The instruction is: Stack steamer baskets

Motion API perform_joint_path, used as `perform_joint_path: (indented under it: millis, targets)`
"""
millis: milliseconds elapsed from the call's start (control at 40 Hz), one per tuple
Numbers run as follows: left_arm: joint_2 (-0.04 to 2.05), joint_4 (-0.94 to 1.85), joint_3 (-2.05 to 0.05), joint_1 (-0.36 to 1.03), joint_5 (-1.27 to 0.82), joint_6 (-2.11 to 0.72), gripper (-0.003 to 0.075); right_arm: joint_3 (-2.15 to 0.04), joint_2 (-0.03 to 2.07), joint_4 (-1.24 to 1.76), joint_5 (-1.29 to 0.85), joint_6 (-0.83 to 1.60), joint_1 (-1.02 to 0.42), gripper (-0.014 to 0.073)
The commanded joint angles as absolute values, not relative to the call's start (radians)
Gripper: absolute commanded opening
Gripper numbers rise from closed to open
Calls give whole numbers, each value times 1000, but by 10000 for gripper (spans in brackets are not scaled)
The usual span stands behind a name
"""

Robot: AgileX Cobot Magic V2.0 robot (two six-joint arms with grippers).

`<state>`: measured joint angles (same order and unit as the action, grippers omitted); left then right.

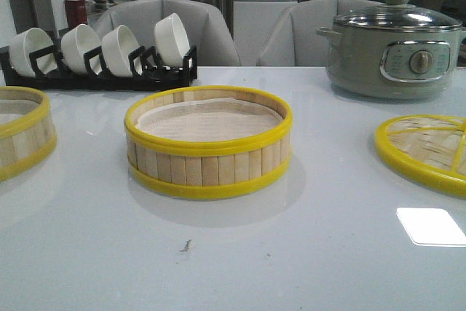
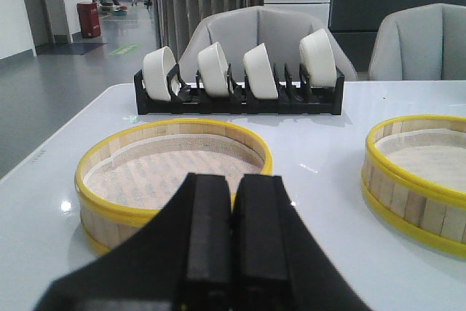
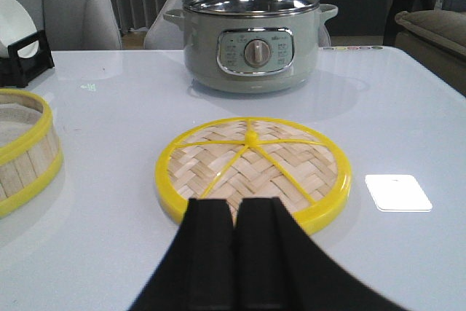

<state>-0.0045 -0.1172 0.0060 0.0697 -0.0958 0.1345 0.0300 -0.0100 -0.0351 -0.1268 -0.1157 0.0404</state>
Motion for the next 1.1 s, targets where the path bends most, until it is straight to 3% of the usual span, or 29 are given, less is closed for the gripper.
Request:
perform_joint_path:
  millis: [0, 726, 826, 926, 1076]
  targets:
    - [-16, -109, 8, 70, -16, 136, 86, 15, -31, -43, -33, -112, 41, 55]
    - [-16, -156, 6, 76, -18, 136, 86, 15, -31, -43, -33, -112, 41, 55]
    - [19, -67, -25, 78, -66, 154, 86, 15, -31, -43, -33, -112, 41, 55]
    - [148, -48, -163, 78, -151, 154, 86, 15, -31, -43, -33, -112, 41, 55]
    - [464, -85, -551, 78, -356, 154, 86, 15, -31, -43, -33, -112, 41, 55]
